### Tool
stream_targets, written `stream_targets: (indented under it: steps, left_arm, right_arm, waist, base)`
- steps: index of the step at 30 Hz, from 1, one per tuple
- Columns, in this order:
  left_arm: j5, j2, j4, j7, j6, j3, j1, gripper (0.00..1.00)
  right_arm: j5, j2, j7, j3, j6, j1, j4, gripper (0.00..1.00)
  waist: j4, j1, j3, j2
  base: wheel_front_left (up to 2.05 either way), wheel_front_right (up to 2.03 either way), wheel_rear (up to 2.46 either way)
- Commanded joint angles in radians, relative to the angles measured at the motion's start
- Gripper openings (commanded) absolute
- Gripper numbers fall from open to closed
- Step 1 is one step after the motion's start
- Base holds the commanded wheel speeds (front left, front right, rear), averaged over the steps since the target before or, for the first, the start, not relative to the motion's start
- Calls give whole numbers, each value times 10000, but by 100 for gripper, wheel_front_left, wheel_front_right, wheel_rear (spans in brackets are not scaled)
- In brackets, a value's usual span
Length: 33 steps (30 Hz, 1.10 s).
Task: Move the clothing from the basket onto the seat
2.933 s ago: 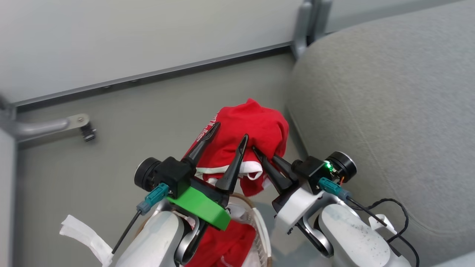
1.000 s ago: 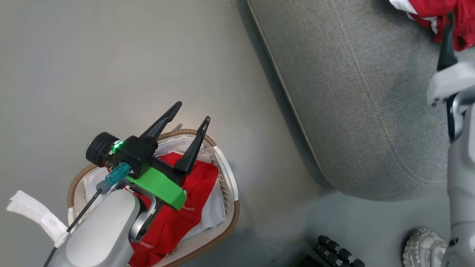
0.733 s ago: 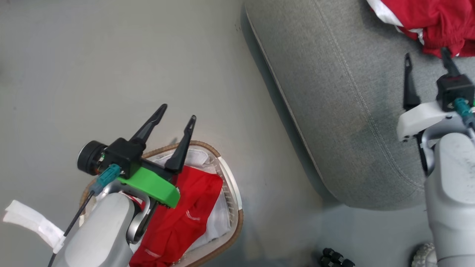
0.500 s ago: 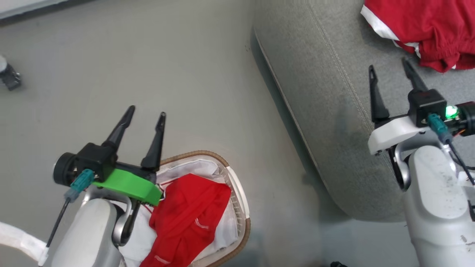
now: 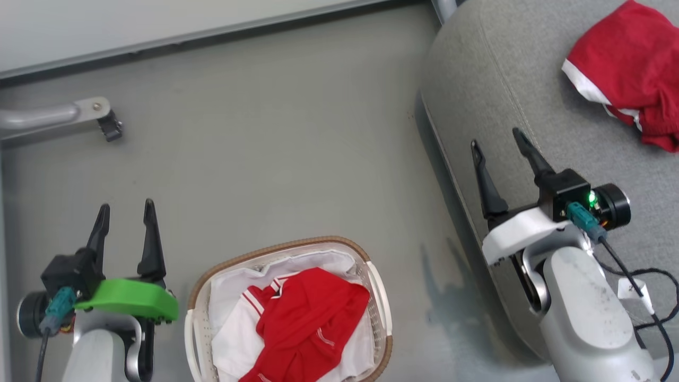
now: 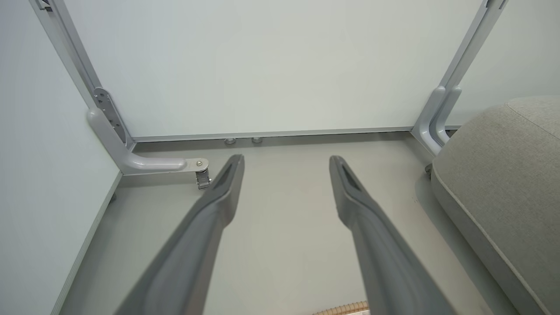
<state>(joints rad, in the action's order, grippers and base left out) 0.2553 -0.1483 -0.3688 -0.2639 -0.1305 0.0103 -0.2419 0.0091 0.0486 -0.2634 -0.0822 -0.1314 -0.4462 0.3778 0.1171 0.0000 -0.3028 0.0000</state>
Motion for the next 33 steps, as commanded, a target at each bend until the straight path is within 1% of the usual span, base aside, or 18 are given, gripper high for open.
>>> stream_targets:
  steps: [1,5,8,14,18,21,25,29,33]
  left_arm:
    - [-70,123,-56,-6,-4,152,306,100]
    - [-258,359,-54,-8,-4,549,772,100]
    - [-399,491,34,-8,-2,772,1180,100]
    - [-542,715,185,-8,-4,877,1946,100]
    - [-536,830,146,-8,-2,744,2195,100]
    - [-540,851,131,-8,-4,489,2200,100]
    - [-453,766,-110,-8,-4,-107,1807,100]
    - [-238,680,-572,-8,-4,-889,1231,100]
    - [27,418,-1044,-8,-2,-1857,499,100]
  right_arm:
    - [71,45,-21,-19,14,310,13,100]
    - [230,43,-21,-36,14,779,21,100]
    - [147,38,-20,-97,14,1121,-27,100]
    - [286,34,-21,8,14,1790,-10,100]
    - [365,39,-21,-88,14,2048,36,100]
    - [391,39,-21,-129,14,2073,20,100]
    - [337,37,-21,-222,14,1716,-115,100]
    - [392,39,-21,-371,14,1241,-350,100]
    - [400,39,-19,-542,14,623,-746,100]
  waist:
    - [-561,0,628,0]
    - [-715,0,992,0]
    - [-765,0,1214,0]
    - [-774,0,1674,0]
    - [-763,0,1850,0]
    - [-744,0,1816,0]
    - [-674,0,1441,0]
    - [-462,0,735,0]
    - [-139,0,-231,0]
  base:
    - [0,0,0]
    - [0,0,0]
    - [0,0,0]
    - [0,0,0]
    - [0,0,0]
    - [0,0,0]
    - [0,0,0]
    - [0,0,0]
    - [0,0,0]
